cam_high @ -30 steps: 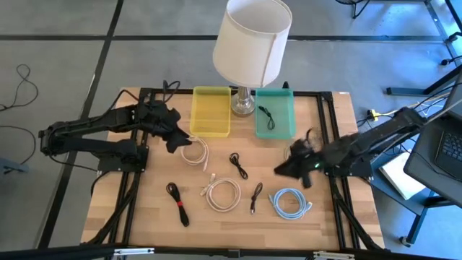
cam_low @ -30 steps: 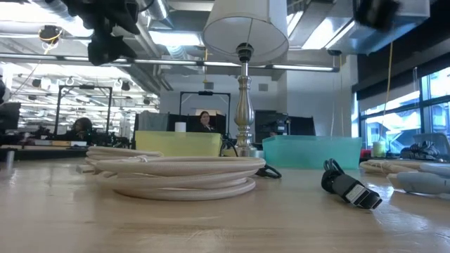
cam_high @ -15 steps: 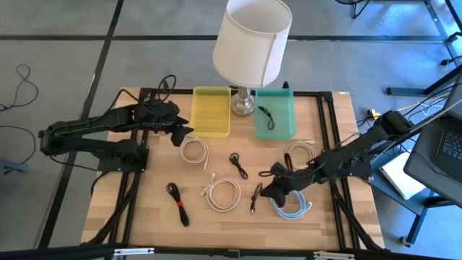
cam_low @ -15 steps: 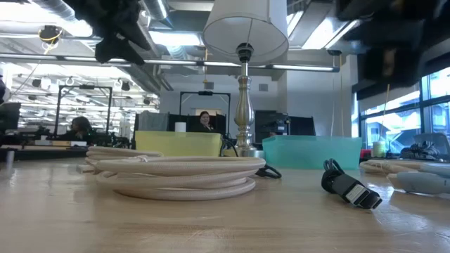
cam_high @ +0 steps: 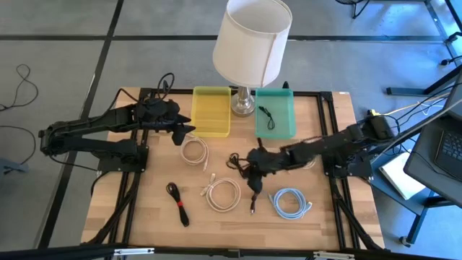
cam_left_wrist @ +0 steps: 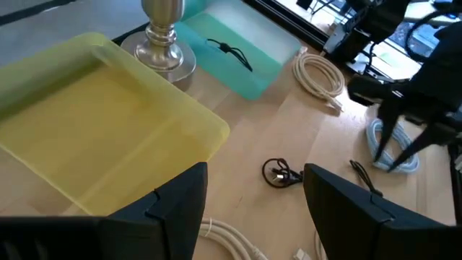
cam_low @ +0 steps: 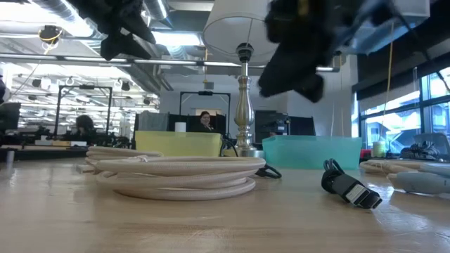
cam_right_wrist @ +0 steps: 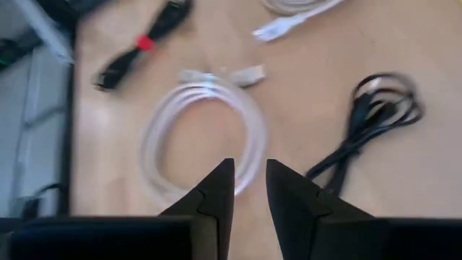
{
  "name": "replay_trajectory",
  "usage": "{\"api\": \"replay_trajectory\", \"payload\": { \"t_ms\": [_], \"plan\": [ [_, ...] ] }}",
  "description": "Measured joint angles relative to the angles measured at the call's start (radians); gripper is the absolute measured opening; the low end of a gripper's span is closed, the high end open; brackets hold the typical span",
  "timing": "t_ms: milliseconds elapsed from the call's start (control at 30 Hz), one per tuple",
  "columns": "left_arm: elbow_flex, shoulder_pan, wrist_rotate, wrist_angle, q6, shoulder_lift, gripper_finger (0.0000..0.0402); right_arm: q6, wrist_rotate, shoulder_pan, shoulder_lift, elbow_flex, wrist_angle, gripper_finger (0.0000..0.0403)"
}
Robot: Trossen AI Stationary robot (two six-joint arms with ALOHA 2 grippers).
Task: Pick & Place USB Port
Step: Put the black USB cable into the blue bin
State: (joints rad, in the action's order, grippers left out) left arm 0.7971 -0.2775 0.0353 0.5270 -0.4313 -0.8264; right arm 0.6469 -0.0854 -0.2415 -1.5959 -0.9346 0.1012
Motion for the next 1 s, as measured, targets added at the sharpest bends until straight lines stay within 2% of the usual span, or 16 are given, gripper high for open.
{"api": "replay_trajectory", "payload": {
  "t_ms": [100,233,400,567,700,1000],
  "plan": [
    [0.000,0.000,0.000,0.000,0.007,0.000,0.0223,-0.059,0.075,0.050,-0.077,-0.067,0.051,0.0107],
    [0.000,0.000,0.000,0.000,0.041,0.000,0.0223,-0.106,0.181,0.089,-0.179,-0.148,0.060,0.0154],
    [0.000,0.000,0.001,0.004,0.062,0.000,0.0223,-0.124,0.143,0.121,-0.261,-0.241,0.176,0.0195],
    [0.000,0.000,0.012,0.007,0.087,0.000,0.0223,-0.157,0.104,0.141,-0.282,-0.297,0.286,0.0193],
    [0.000,0.000,0.032,0.007,0.097,0.000,0.0223,-0.131,0.029,0.144,-0.282,-0.310,0.374,0.0181],
    [0.000,0.000,0.052,0.008,0.117,0.000,0.0223,-0.105,0.006,0.144,-0.302,-0.305,0.381,0.0166]
  ]
}}
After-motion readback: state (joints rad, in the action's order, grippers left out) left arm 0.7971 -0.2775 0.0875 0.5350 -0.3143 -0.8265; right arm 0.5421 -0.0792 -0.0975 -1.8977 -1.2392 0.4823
